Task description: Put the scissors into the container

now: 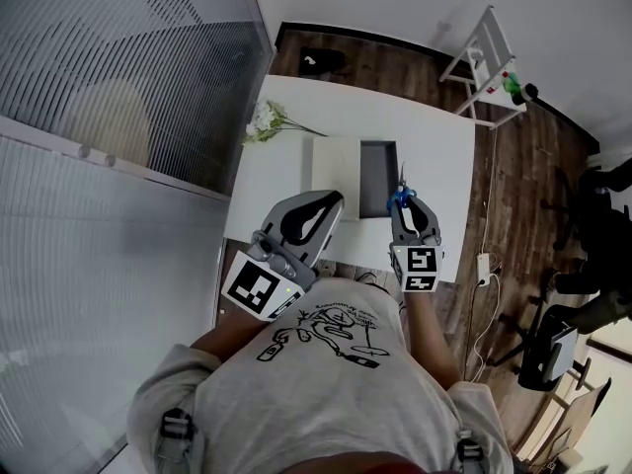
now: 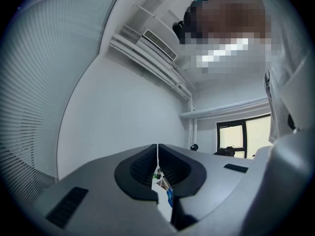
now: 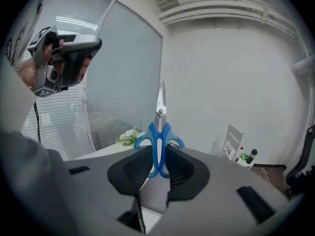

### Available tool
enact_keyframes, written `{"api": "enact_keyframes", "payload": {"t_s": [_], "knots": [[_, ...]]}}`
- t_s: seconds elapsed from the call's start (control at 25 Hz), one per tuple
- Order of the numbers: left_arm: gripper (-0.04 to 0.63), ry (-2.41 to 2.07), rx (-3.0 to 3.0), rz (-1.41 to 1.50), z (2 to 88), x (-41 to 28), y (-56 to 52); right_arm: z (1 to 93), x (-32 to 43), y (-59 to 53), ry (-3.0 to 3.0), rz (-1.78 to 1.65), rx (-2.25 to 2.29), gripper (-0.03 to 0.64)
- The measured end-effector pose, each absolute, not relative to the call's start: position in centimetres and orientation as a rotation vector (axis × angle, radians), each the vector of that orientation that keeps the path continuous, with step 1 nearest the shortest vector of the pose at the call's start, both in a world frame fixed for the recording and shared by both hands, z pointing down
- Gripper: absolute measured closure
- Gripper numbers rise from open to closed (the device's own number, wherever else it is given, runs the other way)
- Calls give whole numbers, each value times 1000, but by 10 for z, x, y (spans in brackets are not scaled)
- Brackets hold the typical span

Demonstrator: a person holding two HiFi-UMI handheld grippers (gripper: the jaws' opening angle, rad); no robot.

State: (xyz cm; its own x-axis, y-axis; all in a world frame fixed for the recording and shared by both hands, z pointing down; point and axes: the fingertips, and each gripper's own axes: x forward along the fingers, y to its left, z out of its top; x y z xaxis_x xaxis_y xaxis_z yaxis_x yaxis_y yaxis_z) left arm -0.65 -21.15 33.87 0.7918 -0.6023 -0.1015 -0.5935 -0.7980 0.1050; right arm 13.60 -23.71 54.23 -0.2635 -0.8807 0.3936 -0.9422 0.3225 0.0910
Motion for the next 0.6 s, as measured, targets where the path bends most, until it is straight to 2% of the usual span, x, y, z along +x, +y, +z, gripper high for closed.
{"api": "enact_keyframes", "payload": {"t_s": [0.6], "knots": [[569,-977,2898,-204,343,-16,-224,650,124,-283,-2109,453,1461,529]]}}
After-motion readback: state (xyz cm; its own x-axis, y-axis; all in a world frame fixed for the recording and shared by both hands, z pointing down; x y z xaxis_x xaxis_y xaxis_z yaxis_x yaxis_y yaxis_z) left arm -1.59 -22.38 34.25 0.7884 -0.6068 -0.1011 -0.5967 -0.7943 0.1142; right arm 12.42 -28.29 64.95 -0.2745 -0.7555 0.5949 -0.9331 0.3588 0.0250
